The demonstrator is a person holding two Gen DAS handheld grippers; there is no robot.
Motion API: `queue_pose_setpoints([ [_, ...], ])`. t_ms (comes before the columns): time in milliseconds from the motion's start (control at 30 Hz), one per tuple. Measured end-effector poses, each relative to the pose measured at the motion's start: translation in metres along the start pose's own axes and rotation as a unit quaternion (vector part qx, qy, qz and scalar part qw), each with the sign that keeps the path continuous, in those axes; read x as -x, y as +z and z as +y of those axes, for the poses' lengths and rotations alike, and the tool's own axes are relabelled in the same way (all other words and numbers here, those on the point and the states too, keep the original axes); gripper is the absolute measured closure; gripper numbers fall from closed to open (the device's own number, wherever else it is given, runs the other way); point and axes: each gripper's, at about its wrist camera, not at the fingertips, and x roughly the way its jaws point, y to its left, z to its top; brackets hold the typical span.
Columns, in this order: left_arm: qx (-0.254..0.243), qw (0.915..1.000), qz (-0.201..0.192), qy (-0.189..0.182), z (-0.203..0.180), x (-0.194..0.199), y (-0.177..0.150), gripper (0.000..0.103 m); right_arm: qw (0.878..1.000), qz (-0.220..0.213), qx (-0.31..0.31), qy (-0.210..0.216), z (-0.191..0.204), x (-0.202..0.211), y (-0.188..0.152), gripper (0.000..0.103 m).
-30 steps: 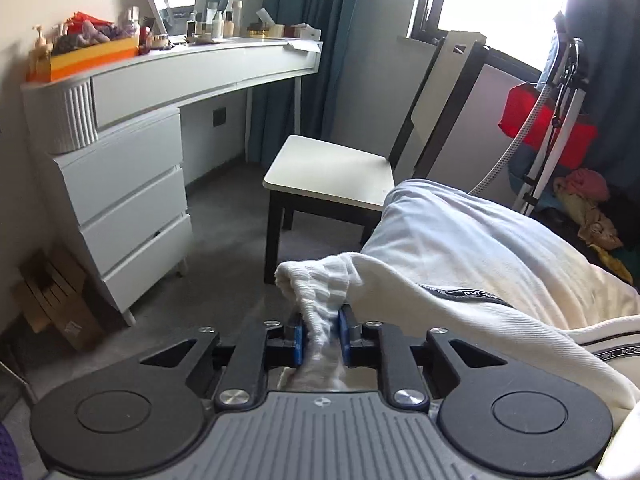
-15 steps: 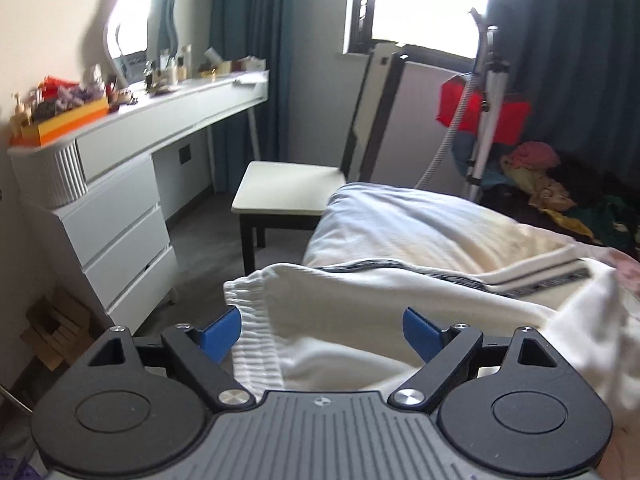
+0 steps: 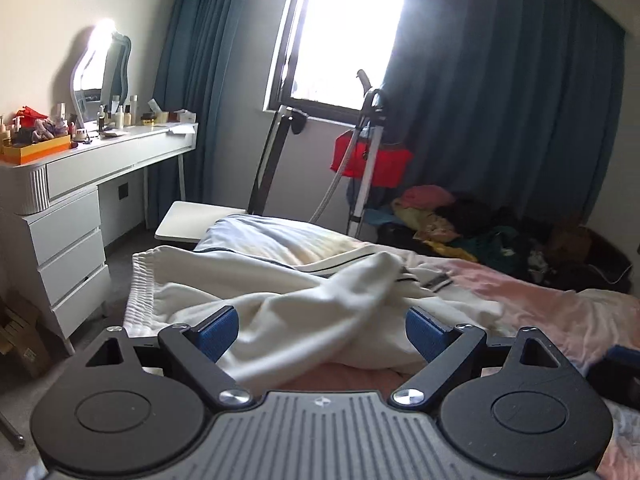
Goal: Fold clothes
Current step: 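Lay the sweatshirt flat on the bedspread and open both grippers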
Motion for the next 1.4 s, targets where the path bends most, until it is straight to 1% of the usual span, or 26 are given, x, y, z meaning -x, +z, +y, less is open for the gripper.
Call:
queue_pose_setpoints([
  [133,-0.014,0.9984,-0.054,0.007,-0.034,0.037,-0.027,0.011,0.999,-0.025,0.017,-0.037,-0.034,0.01,-0.014,0.017],
  [200,-0.026,0.9963,-0.081,0.009,-0.05,0.052,-0.043,0.008,0.998,-0.038,0.022,-0.052,-0.05,0.012,-0.024,0.017],
  [233,-0.037,0.9952,-0.091,0.006,-0.057,0.056,-0.052,0.008,0.997,-0.045,0.021,-0.06,-0.058,0.013,-0.031,0.017],
  [300,-0.061,0.9918,-0.112,0.013,-0.068,0.058,-0.07,0.008,0.995,-0.058,0.018,-0.074,-0.071,0.013,-0.047,0.017],
  [367,-0.073,0.9896,-0.123,0.014,-0.075,0.056,-0.086,0.008,0.994,-0.063,0.013,-0.085,-0.081,0.009,-0.062,0.017],
  [433,-0.068,0.9904,-0.12,0.012,-0.078,0.052,-0.1,0.008,0.994,-0.06,0.006,-0.089,-0.088,0.004,-0.072,0.017],
  [533,-0.055,0.9922,-0.111,0.013,-0.07,0.043,-0.119,0.008,0.995,-0.059,-0.008,-0.083,-0.094,0.004,-0.084,0.017],
  [633,-0.035,0.9936,-0.107,0.01,-0.058,0.035,-0.129,0.008,0.994,-0.062,-0.012,-0.084,-0.097,0.004,-0.09,0.017],
  [733,-0.03,0.993,-0.112,0.019,-0.054,0.03,-0.128,0.008,0.994,-0.066,-0.008,-0.092,-0.098,0.002,-0.094,0.017],
  [933,-0.022,0.9949,-0.096,0.023,-0.04,0.019,-0.122,0.008,0.992,-0.074,0.001,-0.107,-0.1,0.0,-0.1,0.017],
  [1100,-0.027,0.9967,-0.074,0.017,-0.037,0.009,-0.122,0.008,0.991,-0.062,-0.003,-0.118,-0.103,-0.002,-0.103,0.017],
  [1167,-0.033,0.998,-0.053,0.007,-0.039,-0.004,-0.122,0.008,0.991,-0.057,-0.004,-0.122,-0.104,-0.003,-0.104,0.017],
  [1233,-0.044,0.9985,-0.032,0.008,-0.042,-0.023,-0.12,0.008,0.991,-0.051,-0.006,-0.126,-0.105,-0.004,-0.105,0.017],
  [1300,-0.066,0.9977,-0.009,0.014,-0.048,-0.053,-0.118,0.008,0.99,-0.046,-0.008,-0.13,-0.106,-0.005,-0.106,0.017],
  [1400,-0.109,0.9934,0.001,0.036,-0.057,-0.102,-0.116,0.009,0.99,-0.038,-0.01,-0.136,-0.107,-0.006,-0.108,0.017],
])
